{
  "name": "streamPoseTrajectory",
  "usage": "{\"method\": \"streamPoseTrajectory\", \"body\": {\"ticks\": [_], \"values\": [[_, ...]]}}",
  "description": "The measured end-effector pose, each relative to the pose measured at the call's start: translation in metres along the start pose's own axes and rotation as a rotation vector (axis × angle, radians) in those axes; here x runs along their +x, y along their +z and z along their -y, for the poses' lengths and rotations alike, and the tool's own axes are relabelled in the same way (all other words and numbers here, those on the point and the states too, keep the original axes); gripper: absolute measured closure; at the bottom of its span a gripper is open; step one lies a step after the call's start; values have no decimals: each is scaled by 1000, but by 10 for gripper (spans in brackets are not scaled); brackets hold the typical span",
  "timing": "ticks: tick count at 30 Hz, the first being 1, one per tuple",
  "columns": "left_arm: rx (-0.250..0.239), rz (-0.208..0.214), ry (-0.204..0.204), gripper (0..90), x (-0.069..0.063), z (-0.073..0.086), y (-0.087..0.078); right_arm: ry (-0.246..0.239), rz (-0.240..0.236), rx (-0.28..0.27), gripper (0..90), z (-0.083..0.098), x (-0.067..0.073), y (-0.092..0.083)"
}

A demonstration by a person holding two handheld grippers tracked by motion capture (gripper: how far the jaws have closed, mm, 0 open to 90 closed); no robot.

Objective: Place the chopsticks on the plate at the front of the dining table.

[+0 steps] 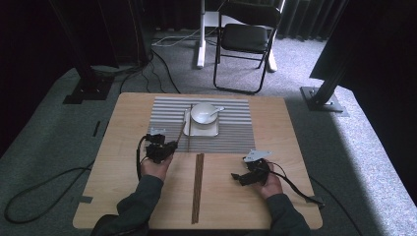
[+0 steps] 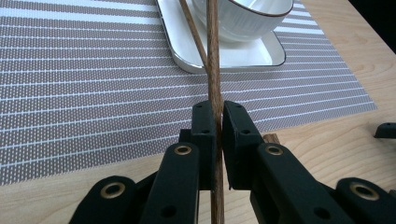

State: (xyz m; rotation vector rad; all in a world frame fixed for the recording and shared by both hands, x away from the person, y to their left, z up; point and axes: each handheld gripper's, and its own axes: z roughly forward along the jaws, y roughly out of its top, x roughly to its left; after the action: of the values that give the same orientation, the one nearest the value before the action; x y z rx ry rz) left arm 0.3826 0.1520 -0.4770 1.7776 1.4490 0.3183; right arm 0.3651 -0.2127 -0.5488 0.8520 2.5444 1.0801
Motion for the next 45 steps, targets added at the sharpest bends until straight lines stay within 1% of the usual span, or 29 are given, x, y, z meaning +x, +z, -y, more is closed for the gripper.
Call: {"method": "streamPoseTrajectory", "body": {"ticks": [8,15,24,32,37,45], "values": [[-7,-2,-4,842,1,-5,0,0,0,1,122,0,0,0],[-4,5,-11,842,1,-8,1,0,0,0,122,0,0,0],[-6,3,-9,842,0,-13,4,1,0,-1,122,0,0,0],[-13,7,-21,842,0,-16,6,-1,0,-1,122,0,0,0],[-14,4,-18,842,1,-18,7,1,0,-1,122,0,0,0],[-16,8,-28,842,2,-23,9,1,0,0,122,0,0,0]]}}
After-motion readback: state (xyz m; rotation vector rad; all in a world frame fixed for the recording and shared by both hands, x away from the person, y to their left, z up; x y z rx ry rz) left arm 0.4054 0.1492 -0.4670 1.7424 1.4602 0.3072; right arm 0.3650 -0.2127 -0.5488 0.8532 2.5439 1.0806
